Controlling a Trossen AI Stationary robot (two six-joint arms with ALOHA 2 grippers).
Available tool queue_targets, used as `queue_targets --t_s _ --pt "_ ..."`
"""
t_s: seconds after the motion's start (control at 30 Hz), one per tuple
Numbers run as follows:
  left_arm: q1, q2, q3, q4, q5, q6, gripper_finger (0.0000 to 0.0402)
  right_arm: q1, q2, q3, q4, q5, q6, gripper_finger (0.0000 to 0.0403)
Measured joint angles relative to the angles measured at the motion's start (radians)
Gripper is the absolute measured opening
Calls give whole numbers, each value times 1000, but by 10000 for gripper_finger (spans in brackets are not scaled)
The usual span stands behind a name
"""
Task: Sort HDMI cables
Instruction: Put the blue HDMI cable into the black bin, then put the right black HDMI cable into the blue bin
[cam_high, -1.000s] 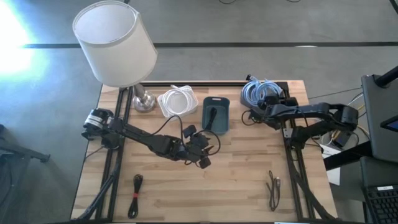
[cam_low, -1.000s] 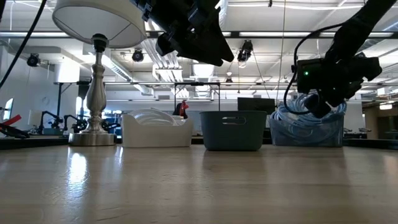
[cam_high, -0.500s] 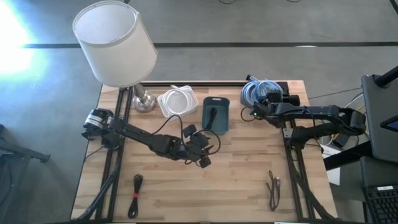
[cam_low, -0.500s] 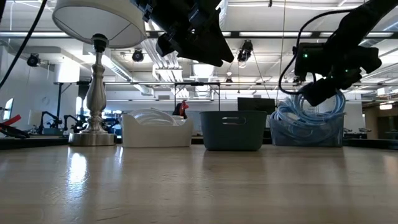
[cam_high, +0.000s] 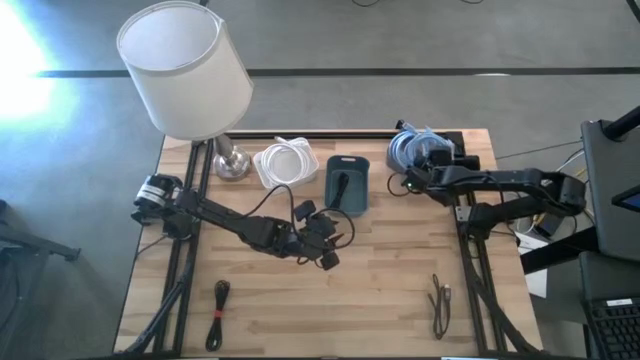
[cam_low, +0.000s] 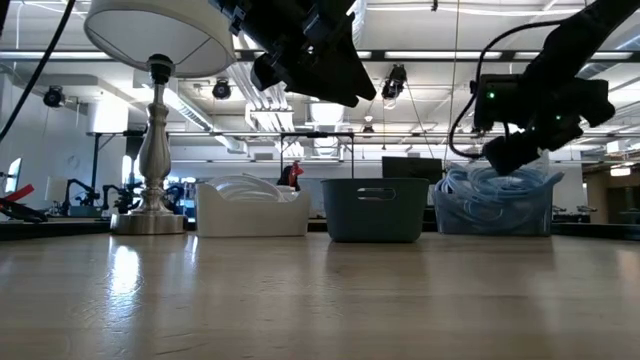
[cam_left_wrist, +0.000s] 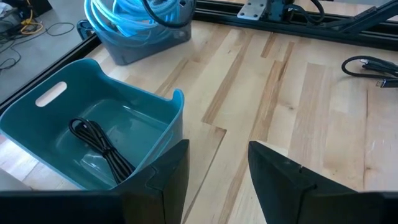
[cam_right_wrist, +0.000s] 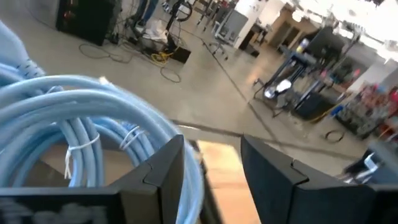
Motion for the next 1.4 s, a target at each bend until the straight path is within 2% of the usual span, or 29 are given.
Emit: queue_targets --t_s 0.1,0.2,0.37,0.73,0.9,1.07,1.4 --pt "0 0 0 0 0 -2 168 0 22 -14 1 -31 77 146" --pt "0 0 0 0 0 -5 168 0 49 -17 3 -37 70 141" --pt "1 0 0 0 0 -5 168 9 72 -9 4 -37 -55 134" --pt "7 0 0 0 0 -5 168 142 36 77 -3 -60 -318 115" --pt "7 0 0 0 0 -6 168 209 -2 143 -10 -233 -375 111" --pt "7 0 0 0 0 -8 168 263 -49 187 -15 -496 -390 114" --pt "7 0 -10 1 0 -8 168 394 -142 190 -60 -953 -194 96"
